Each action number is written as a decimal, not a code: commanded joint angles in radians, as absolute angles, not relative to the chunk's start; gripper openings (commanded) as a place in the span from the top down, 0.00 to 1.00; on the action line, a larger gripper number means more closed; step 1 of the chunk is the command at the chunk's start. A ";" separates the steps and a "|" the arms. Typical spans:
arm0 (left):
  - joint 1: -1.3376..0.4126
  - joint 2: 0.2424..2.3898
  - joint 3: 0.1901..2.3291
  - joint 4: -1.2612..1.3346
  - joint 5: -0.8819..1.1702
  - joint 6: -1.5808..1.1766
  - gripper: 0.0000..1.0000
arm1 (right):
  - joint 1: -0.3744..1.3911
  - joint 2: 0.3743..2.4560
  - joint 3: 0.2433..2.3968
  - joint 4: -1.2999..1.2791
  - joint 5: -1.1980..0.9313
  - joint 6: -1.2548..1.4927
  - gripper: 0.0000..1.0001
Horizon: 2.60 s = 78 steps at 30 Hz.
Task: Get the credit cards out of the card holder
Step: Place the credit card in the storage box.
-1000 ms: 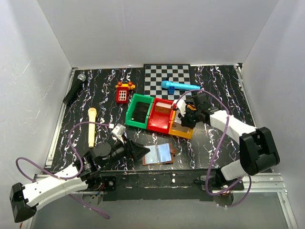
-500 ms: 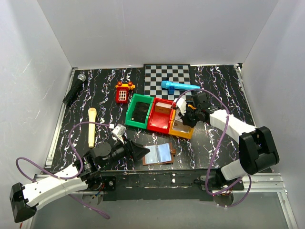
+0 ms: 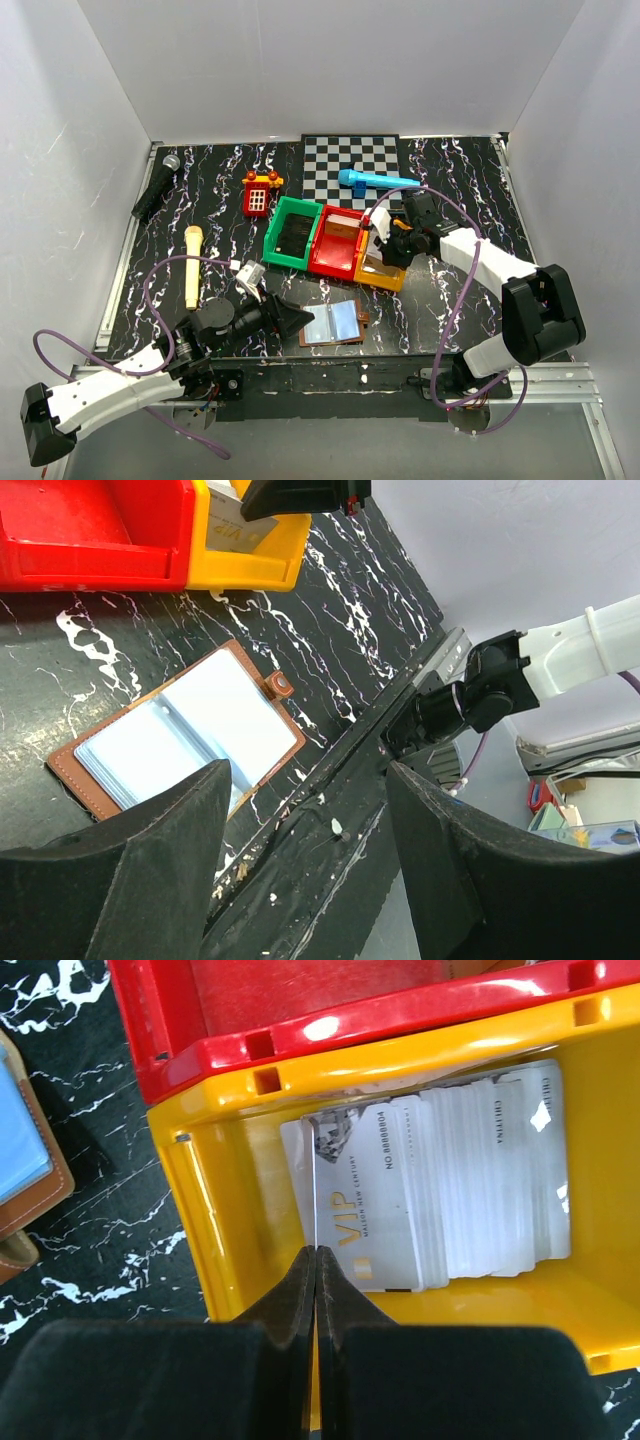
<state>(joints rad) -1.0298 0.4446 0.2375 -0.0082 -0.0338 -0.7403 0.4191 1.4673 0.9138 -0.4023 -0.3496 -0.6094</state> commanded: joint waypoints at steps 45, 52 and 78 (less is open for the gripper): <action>-1.028 0.449 0.216 -0.006 -0.031 -0.738 0.36 | 0.445 1.574 1.031 -0.423 -0.169 -0.545 0.94; -1.028 0.437 0.206 -0.006 -0.029 -0.742 0.36 | 0.445 1.571 1.038 -0.423 -0.163 -0.529 0.86; -1.028 0.439 0.209 -0.009 -0.028 -0.746 0.35 | 0.446 1.451 1.057 -0.309 -0.097 -0.431 0.73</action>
<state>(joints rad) -1.0298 0.4431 0.2173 -0.0078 -0.0257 -0.7448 0.4465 1.5501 1.0203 -0.4076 -0.1394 -0.4927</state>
